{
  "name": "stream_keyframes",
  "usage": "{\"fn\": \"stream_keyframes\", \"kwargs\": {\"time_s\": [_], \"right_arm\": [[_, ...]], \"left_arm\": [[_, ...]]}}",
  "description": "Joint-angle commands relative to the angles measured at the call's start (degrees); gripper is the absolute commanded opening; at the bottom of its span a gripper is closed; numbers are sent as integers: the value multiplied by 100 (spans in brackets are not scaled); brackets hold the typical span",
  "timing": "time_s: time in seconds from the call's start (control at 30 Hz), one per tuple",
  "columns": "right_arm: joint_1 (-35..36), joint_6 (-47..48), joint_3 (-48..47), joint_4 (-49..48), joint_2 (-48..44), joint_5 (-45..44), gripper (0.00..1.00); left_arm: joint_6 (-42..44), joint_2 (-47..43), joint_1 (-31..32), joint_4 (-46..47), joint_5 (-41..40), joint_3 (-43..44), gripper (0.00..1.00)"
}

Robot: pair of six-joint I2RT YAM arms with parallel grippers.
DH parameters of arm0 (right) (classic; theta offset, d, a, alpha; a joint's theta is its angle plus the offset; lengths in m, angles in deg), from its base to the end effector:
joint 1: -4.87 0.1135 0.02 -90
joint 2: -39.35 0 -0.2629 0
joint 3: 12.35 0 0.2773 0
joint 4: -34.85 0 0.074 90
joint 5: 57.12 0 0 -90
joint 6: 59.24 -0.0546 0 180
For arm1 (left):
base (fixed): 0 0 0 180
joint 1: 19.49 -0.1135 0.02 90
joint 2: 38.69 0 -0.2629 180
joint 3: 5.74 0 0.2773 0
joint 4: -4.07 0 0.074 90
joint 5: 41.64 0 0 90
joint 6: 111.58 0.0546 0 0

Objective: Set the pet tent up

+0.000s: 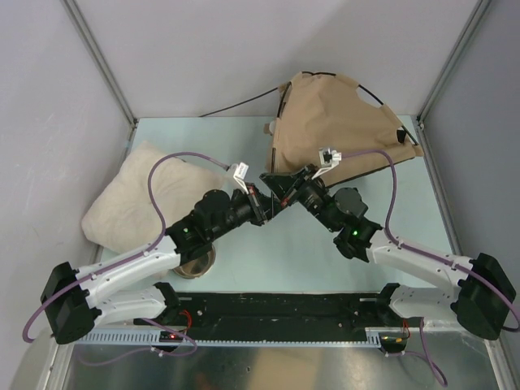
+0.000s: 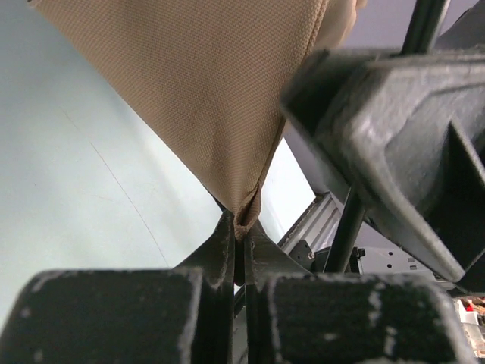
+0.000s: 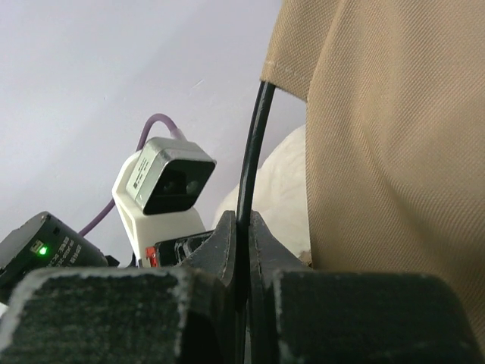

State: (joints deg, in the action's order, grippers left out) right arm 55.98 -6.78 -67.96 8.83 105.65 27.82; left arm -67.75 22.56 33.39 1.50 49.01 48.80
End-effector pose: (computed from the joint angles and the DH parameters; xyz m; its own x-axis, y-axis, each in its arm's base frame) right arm 0.1988 0.2388 0.3367 -0.3083 0.5846 -0.7505 -0.6736 0.4230 0.6061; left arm 0.1781 -0.2363 0.2909 -0.6475 -0.3398 -0.6821 0.4866 0.5045 -0.7132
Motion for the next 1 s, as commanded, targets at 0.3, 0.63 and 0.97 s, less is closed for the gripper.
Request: {"fn": "stream_keyframes", "kwargs": {"time_s": [0.3,0.63,0.97], "right_arm": [[-566,189,-785,-1945,255,-1152,0],[-84,857,-435,-1714,200,-1279,0],[71,1056,-467,-2042,645,-1460,0]], "left_arm": [[-357,-67,170,-1640,1632,-635,0],[-887,-138,-488,-1575,2138,-376,0],[-993,-66,-524,-1565,2474,-287,0]]}}
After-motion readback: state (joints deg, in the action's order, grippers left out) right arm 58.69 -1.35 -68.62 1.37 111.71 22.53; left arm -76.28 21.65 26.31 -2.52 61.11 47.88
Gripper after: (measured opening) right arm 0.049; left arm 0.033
